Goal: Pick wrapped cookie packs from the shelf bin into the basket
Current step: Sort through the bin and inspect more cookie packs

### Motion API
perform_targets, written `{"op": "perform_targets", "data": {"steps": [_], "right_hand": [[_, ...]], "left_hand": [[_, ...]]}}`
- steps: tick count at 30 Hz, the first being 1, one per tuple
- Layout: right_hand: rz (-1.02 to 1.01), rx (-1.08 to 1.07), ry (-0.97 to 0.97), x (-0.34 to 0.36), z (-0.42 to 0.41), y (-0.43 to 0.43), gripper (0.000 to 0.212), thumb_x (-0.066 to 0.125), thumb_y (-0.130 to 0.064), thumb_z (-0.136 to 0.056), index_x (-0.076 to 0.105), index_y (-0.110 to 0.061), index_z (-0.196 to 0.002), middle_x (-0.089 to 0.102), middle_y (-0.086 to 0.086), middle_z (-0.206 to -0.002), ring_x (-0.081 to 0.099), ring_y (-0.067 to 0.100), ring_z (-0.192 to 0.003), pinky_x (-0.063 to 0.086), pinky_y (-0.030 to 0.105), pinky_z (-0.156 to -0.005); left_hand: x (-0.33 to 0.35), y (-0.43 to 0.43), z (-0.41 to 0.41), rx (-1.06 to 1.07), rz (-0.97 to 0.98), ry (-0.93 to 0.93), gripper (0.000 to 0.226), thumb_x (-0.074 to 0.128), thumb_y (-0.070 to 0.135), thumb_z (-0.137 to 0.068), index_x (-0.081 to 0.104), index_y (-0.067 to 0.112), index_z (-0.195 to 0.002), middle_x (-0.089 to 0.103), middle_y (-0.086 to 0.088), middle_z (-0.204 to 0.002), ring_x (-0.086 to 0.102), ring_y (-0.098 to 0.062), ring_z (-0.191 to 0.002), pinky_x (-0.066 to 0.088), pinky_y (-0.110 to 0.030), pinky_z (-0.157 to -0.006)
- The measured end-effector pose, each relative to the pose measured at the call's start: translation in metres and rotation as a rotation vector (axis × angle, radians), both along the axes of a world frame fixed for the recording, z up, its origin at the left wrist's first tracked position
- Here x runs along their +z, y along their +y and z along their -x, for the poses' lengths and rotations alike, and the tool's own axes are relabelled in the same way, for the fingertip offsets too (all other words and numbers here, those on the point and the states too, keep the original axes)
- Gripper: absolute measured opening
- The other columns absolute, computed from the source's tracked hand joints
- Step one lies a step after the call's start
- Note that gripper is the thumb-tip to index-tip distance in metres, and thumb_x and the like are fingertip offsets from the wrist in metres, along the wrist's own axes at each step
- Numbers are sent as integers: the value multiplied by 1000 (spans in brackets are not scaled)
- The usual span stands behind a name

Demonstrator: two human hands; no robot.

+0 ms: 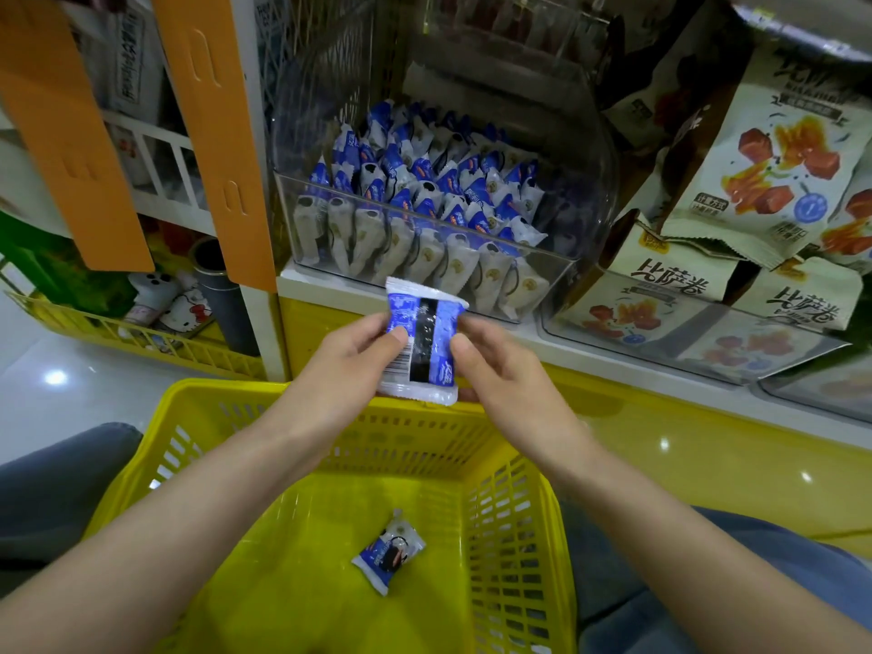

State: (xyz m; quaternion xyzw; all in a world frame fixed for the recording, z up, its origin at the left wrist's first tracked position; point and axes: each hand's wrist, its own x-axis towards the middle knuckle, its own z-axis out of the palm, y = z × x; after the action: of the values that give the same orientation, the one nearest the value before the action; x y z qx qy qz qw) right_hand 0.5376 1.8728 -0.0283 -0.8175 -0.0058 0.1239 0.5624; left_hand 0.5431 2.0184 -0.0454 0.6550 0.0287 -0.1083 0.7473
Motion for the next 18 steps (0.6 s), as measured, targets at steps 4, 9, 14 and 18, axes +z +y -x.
{"op": "perform_targets", "data": {"steps": [4,9,14,18], "right_hand": [[-218,-15,158,1,4,-1,21,51,-16,-94,58,-10,-113,71,4,-101,67,7,-84,55,24,-73],[-270,-104,148,0,3,1,17,53,-13,-92,53,-10,-108,70,7,-98,66,10,-76,53,17,-60],[-319,-113,149,-1,2,5,31,53,-8,-91,45,2,-120,64,19,-112,65,16,-76,55,21,-62],[-326,-115,96,-6,3,9,36,57,-4,-88,41,0,-121,62,16,-104,64,10,-65,57,23,-59]], "left_hand": [[-10,1,2,25,-409,-258,28,48,14,-94,52,21,-121,60,6,-109,58,-3,-87,44,-17,-77],[-16,-1,10,-13,-632,-434,38,57,39,-81,42,36,-116,45,22,-104,46,10,-93,32,0,-76],[-18,2,4,-40,-620,-450,32,61,20,-86,49,37,-110,54,16,-103,52,8,-90,39,-5,-72],[-17,4,5,-42,-738,-496,32,51,15,-91,50,21,-122,60,3,-108,58,-10,-91,48,-24,-79]]}}
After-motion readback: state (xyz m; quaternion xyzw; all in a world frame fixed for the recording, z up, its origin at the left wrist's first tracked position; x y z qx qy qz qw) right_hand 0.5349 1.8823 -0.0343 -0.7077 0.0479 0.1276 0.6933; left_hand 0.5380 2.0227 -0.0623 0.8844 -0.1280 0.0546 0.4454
